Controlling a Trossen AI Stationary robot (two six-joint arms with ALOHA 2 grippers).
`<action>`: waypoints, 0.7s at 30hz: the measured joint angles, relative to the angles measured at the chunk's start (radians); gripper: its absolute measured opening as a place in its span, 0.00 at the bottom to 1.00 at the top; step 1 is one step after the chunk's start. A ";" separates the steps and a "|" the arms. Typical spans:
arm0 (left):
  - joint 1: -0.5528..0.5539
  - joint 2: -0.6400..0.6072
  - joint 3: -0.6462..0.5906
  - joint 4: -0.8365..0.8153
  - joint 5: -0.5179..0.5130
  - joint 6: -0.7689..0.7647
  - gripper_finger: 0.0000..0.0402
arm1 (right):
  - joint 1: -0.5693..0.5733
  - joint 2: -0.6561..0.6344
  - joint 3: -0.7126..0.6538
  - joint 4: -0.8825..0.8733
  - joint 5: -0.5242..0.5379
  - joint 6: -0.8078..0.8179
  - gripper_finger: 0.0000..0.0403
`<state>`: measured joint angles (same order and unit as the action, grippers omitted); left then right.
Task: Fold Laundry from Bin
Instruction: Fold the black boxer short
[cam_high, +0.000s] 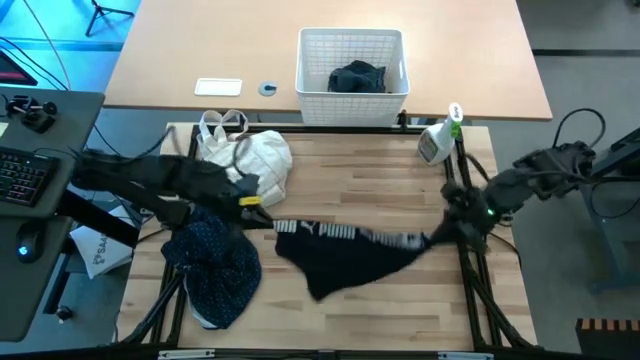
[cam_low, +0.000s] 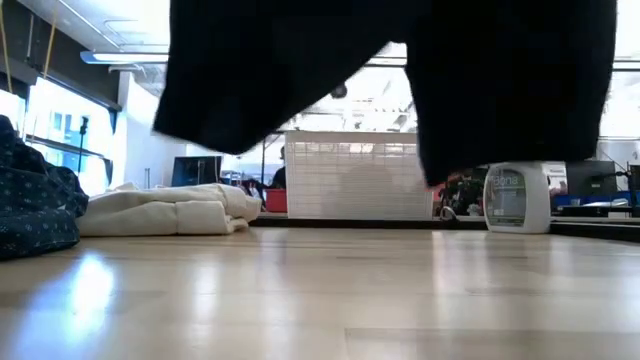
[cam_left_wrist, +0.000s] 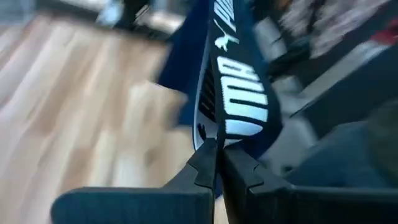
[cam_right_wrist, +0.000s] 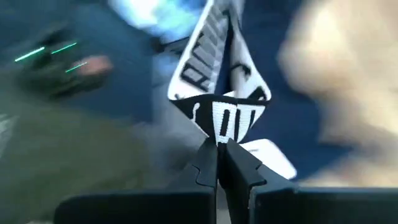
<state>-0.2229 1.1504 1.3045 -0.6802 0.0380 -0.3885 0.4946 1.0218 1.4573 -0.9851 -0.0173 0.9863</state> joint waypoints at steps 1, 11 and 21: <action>0.016 0.013 0.000 -0.036 -0.014 0.000 0.00 | -0.025 0.000 -0.003 -0.075 0.035 0.014 0.00; 0.129 0.260 0.006 -0.259 -0.004 0.174 0.00 | -0.216 -0.034 -0.328 -0.079 -0.074 0.091 0.00; 0.068 0.253 0.129 -0.279 0.384 0.154 0.00 | -0.118 -0.048 -0.367 0.550 -0.383 0.108 0.00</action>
<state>-0.1551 1.4029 1.4334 -0.9596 0.4221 -0.2348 0.3764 0.9733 1.0906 -0.4353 -0.3999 1.0942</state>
